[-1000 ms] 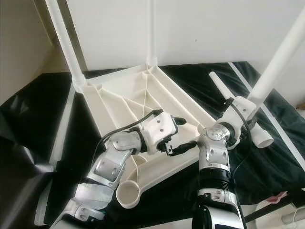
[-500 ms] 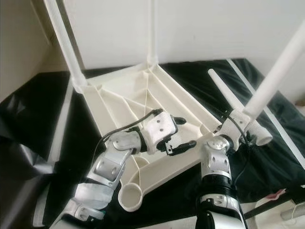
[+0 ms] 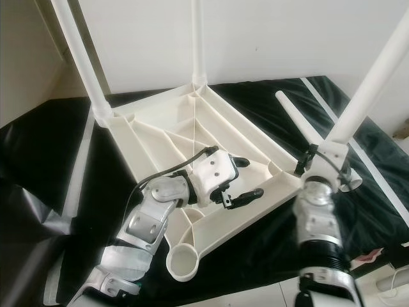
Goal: Building children table
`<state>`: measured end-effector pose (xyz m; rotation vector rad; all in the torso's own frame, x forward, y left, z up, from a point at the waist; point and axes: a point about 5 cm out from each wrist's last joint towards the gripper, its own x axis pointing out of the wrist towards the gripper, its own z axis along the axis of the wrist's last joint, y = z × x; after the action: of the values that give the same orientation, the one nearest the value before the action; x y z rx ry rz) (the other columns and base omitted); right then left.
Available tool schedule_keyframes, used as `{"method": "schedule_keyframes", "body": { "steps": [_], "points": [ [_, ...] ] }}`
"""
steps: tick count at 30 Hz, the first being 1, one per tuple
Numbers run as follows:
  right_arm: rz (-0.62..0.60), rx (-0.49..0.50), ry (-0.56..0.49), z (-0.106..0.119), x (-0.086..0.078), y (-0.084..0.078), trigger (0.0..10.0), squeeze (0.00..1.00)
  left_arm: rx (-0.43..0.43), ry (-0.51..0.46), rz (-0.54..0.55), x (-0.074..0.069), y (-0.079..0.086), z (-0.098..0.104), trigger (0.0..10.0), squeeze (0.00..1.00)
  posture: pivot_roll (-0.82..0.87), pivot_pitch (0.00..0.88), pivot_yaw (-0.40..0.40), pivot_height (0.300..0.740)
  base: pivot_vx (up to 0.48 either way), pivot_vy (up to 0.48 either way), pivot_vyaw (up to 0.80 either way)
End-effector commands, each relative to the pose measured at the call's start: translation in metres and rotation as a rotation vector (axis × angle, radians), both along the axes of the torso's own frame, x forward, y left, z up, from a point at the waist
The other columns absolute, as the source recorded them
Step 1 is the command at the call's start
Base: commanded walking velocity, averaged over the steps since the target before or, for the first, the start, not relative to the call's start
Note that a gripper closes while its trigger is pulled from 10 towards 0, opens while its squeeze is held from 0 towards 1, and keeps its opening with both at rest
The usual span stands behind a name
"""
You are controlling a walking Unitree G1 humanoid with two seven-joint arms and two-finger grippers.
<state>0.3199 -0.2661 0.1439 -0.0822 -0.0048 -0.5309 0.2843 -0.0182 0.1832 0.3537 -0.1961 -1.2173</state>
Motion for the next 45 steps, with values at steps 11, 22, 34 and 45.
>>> {"method": "schedule_keyframes", "body": {
  "steps": [11,22,34,45],
  "points": [
    [0.374,-0.066,0.044,-0.005,-0.010,-0.011,10.0,0.00,-0.082,-0.042,0.143,-0.001,-0.011,0.009,10.0,0.00,-0.08,0.019,0.005,0.740,0.000,0.000,0.00],
    [0.590,-0.133,0.132,-0.011,-0.014,-0.022,10.0,0.00,-0.084,-0.048,0.134,-0.001,-0.012,0.011,10.0,0.00,-0.08,0.016,0.014,0.740,0.000,0.000,0.00],
    [0.847,-0.053,0.269,-0.035,-0.025,-0.021,10.0,0.00,-0.086,-0.057,0.131,0.000,-0.012,0.014,10.0,0.00,-0.08,0.011,0.016,0.740,0.000,0.000,0.00],
    [1.066,-0.025,0.268,-0.036,-0.028,0.007,10.0,0.00,-0.089,-0.062,0.133,-0.001,-0.011,0.016,10.0,0.00,-0.07,0.010,0.006,0.740,0.000,0.000,0.00]
  ]
}}
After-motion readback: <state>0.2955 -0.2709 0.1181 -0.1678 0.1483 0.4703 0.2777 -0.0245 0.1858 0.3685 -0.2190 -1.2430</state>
